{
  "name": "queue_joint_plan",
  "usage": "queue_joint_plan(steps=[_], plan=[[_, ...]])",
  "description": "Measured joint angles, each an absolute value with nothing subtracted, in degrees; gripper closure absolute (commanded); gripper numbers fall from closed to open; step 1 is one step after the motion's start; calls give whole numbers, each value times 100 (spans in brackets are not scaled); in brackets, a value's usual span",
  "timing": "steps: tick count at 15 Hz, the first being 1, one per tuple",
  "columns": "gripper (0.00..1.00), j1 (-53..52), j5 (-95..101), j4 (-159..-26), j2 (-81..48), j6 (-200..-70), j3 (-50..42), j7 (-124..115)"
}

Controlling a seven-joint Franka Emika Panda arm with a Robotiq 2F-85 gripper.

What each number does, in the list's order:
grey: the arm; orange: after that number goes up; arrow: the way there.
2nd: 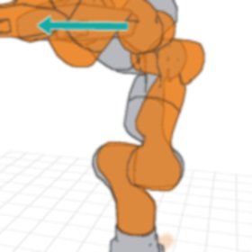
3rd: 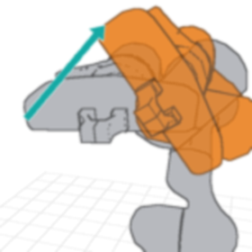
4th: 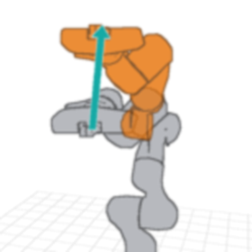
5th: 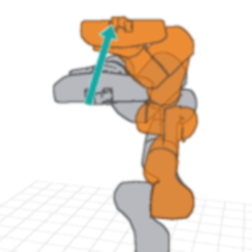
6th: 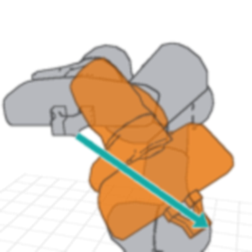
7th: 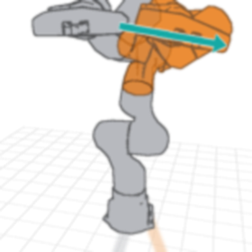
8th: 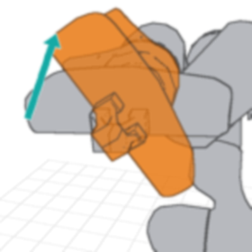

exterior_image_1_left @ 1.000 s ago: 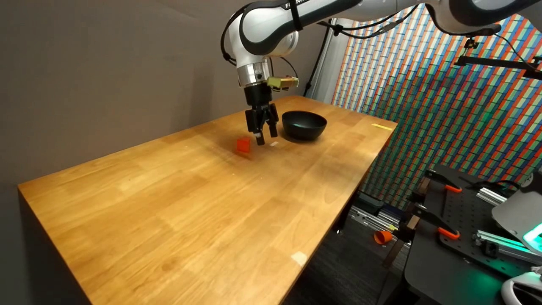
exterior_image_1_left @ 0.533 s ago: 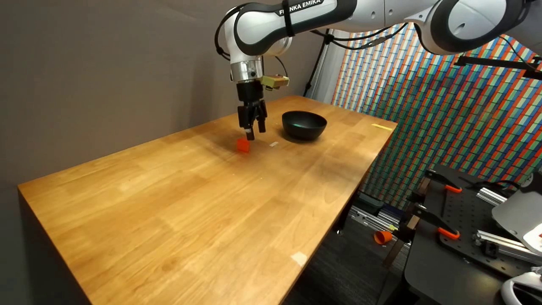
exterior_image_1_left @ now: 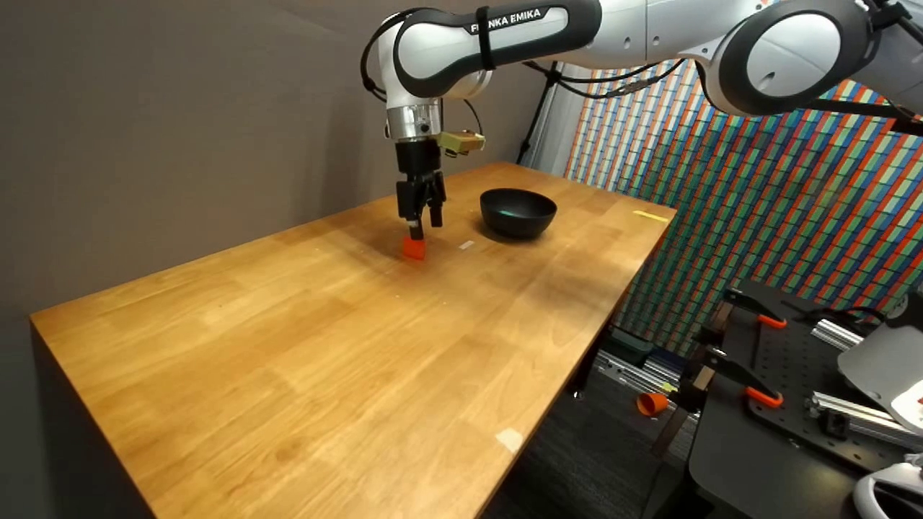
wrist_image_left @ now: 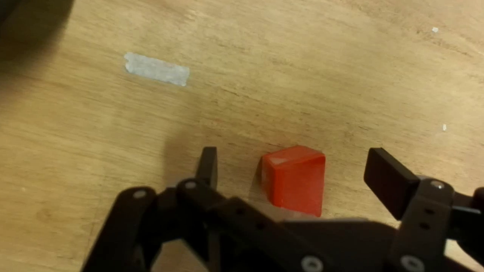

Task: Put the blocks in the bowl

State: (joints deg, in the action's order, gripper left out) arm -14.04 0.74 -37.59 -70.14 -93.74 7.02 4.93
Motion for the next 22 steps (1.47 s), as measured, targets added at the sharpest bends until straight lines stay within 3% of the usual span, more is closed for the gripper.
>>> queue_joint_plan(steps=[2, 3, 5, 11, 13, 15, 17, 18, 20, 22], plan=[[0, -1444, 74, -3654, -7116, -9402, 703, 493], [25, -1466, 74, -3601, -7165, -9429, 703, 493], [34, -1504, 87, -3530, -7248, -9588, 699, 487], [82, -1571, 120, -3396, -7347, -10040, 594, 435], [94, -1572, 144, -3347, -7338, -10021, 504, 361], [100, -1571, 188, -3338, -7303, -9916, 386, 252], [97, -1569, 201, -3338, -7257, -9695, 260, 102], [74, -1559, 201, -3341, -7226, -9545, 225, 19], [71, -1535, 201, -3345, -7138, -9187, 198, -148], [56, -1530, 181, -3349, -7036, -8866, 205, -234]])
